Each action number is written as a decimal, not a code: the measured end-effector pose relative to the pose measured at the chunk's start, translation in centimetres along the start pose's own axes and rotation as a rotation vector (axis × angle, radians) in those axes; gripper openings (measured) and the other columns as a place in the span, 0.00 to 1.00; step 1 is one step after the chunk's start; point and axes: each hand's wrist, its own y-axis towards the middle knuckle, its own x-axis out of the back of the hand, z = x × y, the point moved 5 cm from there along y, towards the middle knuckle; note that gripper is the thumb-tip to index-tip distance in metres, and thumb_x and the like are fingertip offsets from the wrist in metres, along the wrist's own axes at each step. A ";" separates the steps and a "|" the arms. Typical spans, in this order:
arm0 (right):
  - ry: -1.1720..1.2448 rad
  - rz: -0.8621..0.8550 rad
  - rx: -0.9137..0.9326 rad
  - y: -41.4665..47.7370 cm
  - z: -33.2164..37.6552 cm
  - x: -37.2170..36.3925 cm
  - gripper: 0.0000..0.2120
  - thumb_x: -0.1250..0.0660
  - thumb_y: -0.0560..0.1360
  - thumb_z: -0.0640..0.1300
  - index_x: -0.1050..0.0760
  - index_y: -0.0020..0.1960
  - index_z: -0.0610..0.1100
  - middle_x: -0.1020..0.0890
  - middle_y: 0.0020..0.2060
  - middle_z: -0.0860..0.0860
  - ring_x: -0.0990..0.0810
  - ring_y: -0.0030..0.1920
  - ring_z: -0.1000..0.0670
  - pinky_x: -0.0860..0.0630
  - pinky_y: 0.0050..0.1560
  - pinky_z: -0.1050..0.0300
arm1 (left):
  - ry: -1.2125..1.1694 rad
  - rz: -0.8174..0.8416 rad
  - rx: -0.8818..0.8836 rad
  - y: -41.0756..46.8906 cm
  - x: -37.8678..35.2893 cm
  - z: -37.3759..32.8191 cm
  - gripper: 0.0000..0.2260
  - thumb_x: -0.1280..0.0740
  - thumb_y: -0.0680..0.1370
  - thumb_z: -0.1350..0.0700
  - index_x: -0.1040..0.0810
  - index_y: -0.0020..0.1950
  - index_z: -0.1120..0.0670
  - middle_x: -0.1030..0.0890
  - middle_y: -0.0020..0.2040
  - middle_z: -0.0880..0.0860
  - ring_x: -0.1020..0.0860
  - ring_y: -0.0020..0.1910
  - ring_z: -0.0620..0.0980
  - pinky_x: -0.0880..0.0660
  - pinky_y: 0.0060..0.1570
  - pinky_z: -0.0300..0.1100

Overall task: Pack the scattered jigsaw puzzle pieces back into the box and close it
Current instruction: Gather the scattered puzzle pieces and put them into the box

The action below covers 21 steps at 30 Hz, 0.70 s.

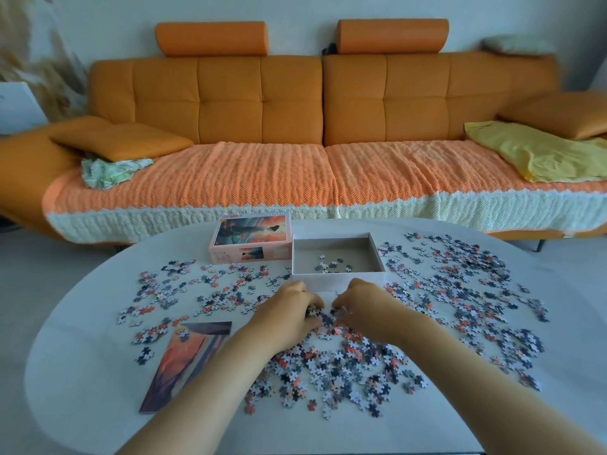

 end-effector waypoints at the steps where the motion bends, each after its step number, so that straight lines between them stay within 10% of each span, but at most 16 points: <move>1: 0.015 -0.014 0.002 0.1 0.2 0.2 0.11 0.33 0.75 0.50 0.19 0.56 0.50 0.25 0.53 0.49 0.23 0.50 0.47 0.24 0.53 0.54 | -0.029 -0.004 0.009 0.2 0.0 0.0 0.14 0.32 0.77 0.48 0.23 0.62 0.46 0.28 0.55 0.46 0.28 0.57 0.48 0.26 0.55 0.48; 11: 0.141 -0.194 0.007 0.9 -0.4 3.9 0.09 0.35 0.78 0.43 0.17 0.53 0.48 0.15 0.45 0.52 0.23 0.31 0.59 0.31 0.32 0.71 | -0.254 -0.164 -0.027 2.4 2.5 -0.6 0.09 0.32 0.78 0.59 0.18 0.57 0.53 0.20 0.50 0.49 0.26 0.42 0.41 0.33 0.42 0.28; 17: 0.272 -0.512 -0.016 3.2 -1.6 6.5 0.09 0.35 0.78 0.39 0.17 0.53 0.43 0.20 0.46 0.48 0.25 0.38 0.52 0.32 0.41 0.62 | -0.339 -0.377 -0.026 5.6 4.6 -0.6 0.08 0.33 0.79 0.60 0.17 0.56 0.54 0.22 0.51 0.51 0.25 0.46 0.47 0.32 0.47 0.36; 21: 0.199 -0.398 0.041 4.6 -1.7 5.1 0.13 0.39 0.80 0.39 0.19 0.59 0.47 0.18 0.45 0.48 0.24 0.40 0.50 0.30 0.38 0.61 | -0.239 -0.290 -0.074 7.4 3.4 -0.7 0.11 0.37 0.81 0.57 0.20 0.62 0.52 0.22 0.54 0.52 0.23 0.49 0.51 0.27 0.49 0.44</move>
